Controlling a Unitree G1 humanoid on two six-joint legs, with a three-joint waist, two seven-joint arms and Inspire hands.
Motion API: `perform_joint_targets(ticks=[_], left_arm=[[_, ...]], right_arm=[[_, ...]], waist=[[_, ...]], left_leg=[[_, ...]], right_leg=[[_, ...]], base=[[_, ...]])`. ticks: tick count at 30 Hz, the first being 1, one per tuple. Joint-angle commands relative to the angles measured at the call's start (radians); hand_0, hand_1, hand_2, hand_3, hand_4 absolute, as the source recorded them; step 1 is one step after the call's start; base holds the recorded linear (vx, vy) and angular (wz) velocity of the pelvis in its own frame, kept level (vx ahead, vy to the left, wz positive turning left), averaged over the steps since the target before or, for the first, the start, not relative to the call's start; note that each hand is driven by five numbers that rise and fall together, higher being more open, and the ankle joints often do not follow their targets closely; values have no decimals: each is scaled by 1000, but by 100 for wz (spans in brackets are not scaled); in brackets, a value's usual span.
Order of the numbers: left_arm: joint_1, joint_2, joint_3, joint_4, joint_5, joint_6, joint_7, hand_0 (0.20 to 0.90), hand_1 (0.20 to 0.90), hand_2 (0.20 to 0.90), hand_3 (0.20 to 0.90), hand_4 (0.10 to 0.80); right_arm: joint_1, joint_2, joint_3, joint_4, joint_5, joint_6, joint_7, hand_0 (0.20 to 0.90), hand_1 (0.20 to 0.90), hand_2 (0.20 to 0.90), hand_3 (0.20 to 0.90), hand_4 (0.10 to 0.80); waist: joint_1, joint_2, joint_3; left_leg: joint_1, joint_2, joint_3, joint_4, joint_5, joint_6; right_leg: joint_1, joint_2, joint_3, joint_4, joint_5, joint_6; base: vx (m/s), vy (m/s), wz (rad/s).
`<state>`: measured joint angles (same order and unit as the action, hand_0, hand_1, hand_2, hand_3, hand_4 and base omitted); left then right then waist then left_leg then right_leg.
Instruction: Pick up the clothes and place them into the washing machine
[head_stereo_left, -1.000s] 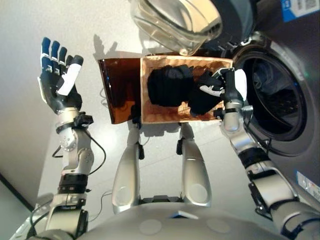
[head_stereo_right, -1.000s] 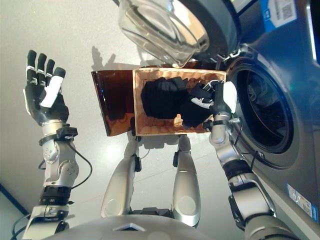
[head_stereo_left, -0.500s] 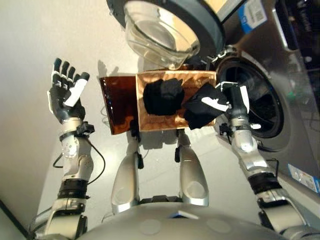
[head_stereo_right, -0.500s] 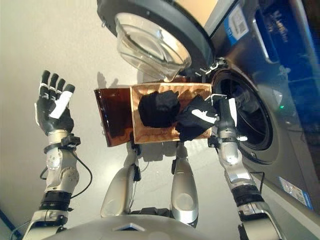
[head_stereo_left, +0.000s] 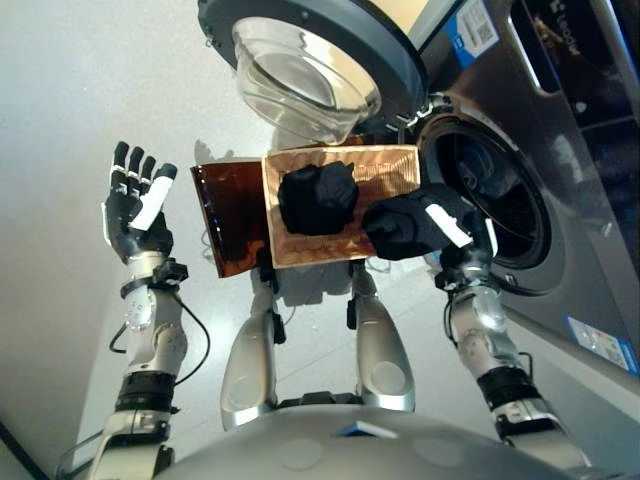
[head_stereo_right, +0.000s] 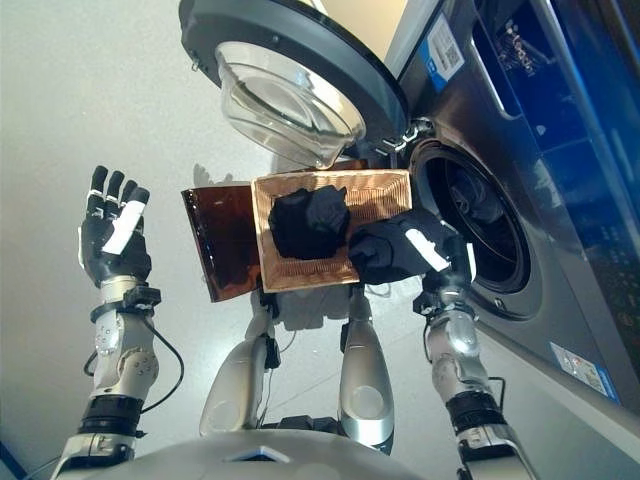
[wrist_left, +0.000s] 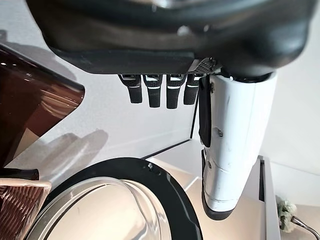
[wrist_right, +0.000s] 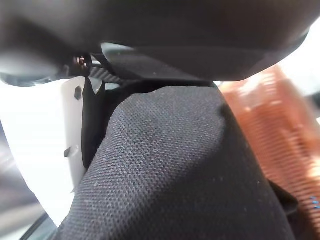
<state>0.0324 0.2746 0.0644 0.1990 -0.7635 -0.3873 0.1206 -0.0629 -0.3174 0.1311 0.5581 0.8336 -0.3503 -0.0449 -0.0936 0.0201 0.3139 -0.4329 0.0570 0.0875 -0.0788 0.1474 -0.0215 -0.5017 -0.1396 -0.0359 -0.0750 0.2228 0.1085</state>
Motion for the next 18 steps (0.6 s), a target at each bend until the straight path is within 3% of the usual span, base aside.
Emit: perform_joint_targets(ticks=[1,10,18], left_arm=[[-20,45,30,-116,0,-95,-17,900,900,900,900,800],[-49,21,-25,-121,-41,-115,-2,900,900,900,900,800],[-46,11,-43,-107,-53,-125,4,900,900,900,900,800]], right_arm=[[-106,19,-23,5,154,-104,34,200,200,200,200,300],[-351,110,-168,210,502,-187,39,200,200,200,200,300],[-454,99,-286,237,639,-280,36,200,200,200,200,300]], waist=[[31,17,-46],[62,68,-28],[76,105,-25]], left_leg=[[-5,11,-17,-8,-46,-77],[-78,-1,-19,-8,-36,-74],[-119,-3,-10,-8,-37,-77]], right_leg=[[-85,-24,-13,16,-7,40],[-147,-38,-14,9,3,40],[-189,-42,-7,9,3,40]], base=[[-57,3,-1],[-18,4,0],[14,1,1]])
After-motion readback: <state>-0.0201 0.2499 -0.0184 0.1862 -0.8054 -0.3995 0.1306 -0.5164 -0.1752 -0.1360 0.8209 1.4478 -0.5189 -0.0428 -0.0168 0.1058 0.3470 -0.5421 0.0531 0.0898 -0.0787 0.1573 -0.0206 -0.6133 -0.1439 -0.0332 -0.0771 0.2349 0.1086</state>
